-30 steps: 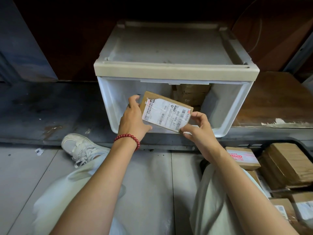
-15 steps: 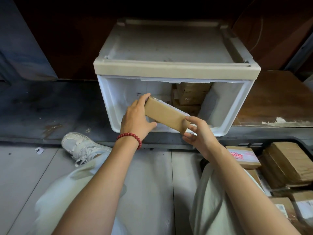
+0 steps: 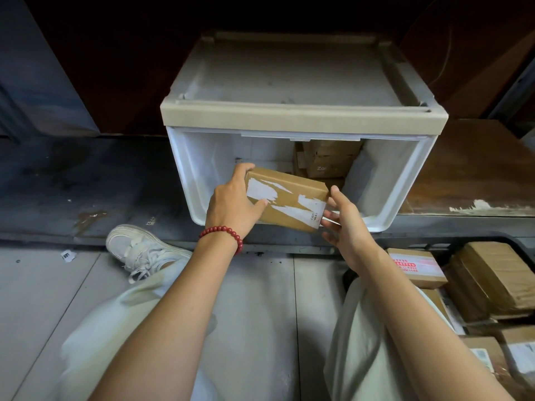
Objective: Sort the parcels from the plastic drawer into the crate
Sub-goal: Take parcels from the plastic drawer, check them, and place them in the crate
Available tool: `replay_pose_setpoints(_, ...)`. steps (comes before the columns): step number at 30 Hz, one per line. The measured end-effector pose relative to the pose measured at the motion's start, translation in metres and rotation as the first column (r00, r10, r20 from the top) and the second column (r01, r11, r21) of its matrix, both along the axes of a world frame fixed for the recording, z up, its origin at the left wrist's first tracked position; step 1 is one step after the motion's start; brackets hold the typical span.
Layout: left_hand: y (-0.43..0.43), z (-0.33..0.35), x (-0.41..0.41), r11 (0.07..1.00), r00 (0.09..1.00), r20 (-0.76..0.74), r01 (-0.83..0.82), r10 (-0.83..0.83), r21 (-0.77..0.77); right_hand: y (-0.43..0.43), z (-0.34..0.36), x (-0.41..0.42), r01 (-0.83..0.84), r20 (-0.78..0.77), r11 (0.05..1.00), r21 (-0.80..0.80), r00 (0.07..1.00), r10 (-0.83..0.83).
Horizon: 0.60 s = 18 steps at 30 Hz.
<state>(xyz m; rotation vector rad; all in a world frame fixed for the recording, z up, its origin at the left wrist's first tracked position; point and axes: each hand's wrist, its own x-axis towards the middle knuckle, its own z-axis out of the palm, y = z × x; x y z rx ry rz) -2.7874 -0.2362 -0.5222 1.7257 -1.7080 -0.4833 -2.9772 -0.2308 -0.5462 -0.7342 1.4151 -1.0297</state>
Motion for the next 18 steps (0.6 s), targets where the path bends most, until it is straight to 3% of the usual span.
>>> replay_pose_setpoints(5,0.0,-0.005,-0.001,0.998,0.997,-0.056,0.051,-0.049,0.043,0.001,0.0,-0.001,0.017,-0.018,0.999,-0.033,1.0,-0.017)
replay_pose_setpoints(13,-0.002,-0.004,-0.03,0.998,0.987,-0.162,0.032,-0.023,0.053,0.007,0.0,-0.005,0.094,-0.217,0.993,-0.072,0.97,-0.108)
replay_pose_setpoints(18,-0.003,-0.008,-0.06,0.992,0.977,-0.187,0.117,-0.105,0.051,0.015,0.003,-0.028,0.201,-0.352,0.967,-0.157,0.904,-0.245)
